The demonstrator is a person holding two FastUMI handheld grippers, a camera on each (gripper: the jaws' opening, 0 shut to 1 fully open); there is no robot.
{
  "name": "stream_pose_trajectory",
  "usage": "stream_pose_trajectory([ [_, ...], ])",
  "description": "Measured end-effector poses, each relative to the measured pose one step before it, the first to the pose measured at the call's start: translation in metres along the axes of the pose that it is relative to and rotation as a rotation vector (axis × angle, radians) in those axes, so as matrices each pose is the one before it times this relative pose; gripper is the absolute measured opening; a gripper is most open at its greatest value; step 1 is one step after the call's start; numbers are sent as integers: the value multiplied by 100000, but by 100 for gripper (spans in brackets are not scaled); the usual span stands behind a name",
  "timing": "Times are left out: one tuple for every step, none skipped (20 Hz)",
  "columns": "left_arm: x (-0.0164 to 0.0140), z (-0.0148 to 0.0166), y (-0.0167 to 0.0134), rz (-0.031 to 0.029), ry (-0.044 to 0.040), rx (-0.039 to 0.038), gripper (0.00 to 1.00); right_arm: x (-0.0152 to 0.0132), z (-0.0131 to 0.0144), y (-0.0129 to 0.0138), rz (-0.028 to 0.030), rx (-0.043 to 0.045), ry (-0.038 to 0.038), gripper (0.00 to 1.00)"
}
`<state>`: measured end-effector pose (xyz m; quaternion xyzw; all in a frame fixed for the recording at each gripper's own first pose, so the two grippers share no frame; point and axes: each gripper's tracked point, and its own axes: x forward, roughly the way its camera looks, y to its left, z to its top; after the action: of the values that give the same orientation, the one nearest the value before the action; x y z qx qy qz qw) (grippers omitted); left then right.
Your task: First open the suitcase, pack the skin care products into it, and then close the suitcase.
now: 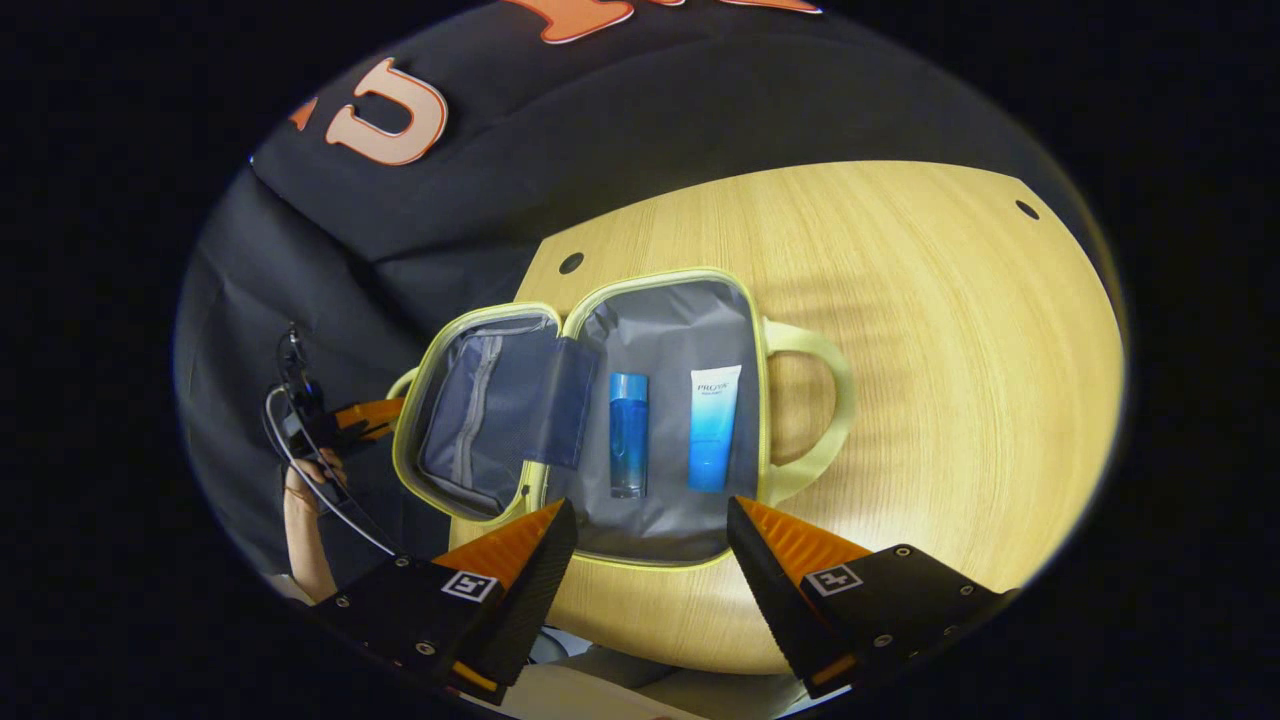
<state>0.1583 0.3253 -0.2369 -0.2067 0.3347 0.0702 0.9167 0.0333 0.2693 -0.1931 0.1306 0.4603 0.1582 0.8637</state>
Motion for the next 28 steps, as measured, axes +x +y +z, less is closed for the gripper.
stream_pose_trajectory([
  [-1677,805,-1892,-98,-2553,3453,11,-608,507,-567,-12,-923,-2164,96],
  [-1136,301,-1359,388,-1029,2691,11,-377,409,-505,1,-297,-1829,96],
  [-1521,398,-2190,-33,-1583,3912,11,-612,837,-604,-63,-269,-3005,96],
  [-674,464,-1594,458,-1511,3750,10,-648,749,-595,65,-246,-2577,96],
  [-680,372,-1244,1529,-1243,3803,10,-518,685,-559,377,60,-2348,96],
  [-269,421,-1631,3498,-296,3888,10,-1204,764,-756,1403,291,-2632,96],
  [-287,89,-1118,3086,122,1923,10,-697,525,-585,1322,413,-1514,95],
  [-473,149,-1374,3762,-613,3338,10,-1203,684,-1037,1479,869,-1222,96],
  [-526,289,-1320,2635,-902,2824,11,-923,579,-822,1097,839,-1277,96],
  [-574,272,-1491,2059,-1174,3227,11,-1263,808,-1573,326,490,-2364,96],
  [-796,710,-2070,2524,-2174,3873,11,-767,529,-1098,255,-542,-1422,96],
  [-687,632,-1943,361,-1540,2313,11,-755,255,-1055,995,-1189,-560,96],
  [-1358,813,-3222,365,-2837,4893,11,-1035,165,-1979,-355,-1236,-64,96],
  [-462,443,-2871,2009,-994,6392,11,-1019,107,-1675,-44,-319,-655,96],
  [-258,427,-1479,2111,-570,4668,11,-467,43,-792,378,171,-235,96],
  [-363,377,-1715,4414,-856,7009,11,-808,200,-1051,531,673,-478,96],
  [-217,307,-2027,3883,-1185,5776,11,-586,99,-1153,365,976,-624,96],
  [-277,352,-1809,1393,-780,3692,11,-483,65,-876,-74,831,-433,95],
  [-82,940,-3333,1913,-1855,6929,5,-1032,-54,-1717,177,1593,74,95],
  [-131,327,-2711,-284,-765,2260,5,-739,-354,-1382,-285,1188,-69,95],
  [45,336,-3141,-2972,-172,1312,5,-647,-219,-1386,-692,1400,-257,96],
  [76,19,-2323,-2741,387,216,5,-407,-125,-906,-860,1018,-19,96],
  [250,190,-2379,-3819,412,-94,5,-372,-107,-858,-664,1093,-172,95],
  [831,-545,-2863,-4031,1005,-396,5,-446,-213,-944,-751,1245,-112,96],
  [1138,-952,-3777,-5191,2763,-700,5,-537,-281,-1168,-1202,1751,72,96],
  [1142,-1307,-3271,-3783,3896,-462,5,-448,-126,-1231,-1529,1900,-223,96],
  [1608,-1594,-2344,-2769,4382,870,5,-398,-222,-1204,-1575,1597,-105,95],
  [1909,-831,-1247,-1566,2946,1279,5,-238,-230,-742,-1035,1038,-1,95],
])
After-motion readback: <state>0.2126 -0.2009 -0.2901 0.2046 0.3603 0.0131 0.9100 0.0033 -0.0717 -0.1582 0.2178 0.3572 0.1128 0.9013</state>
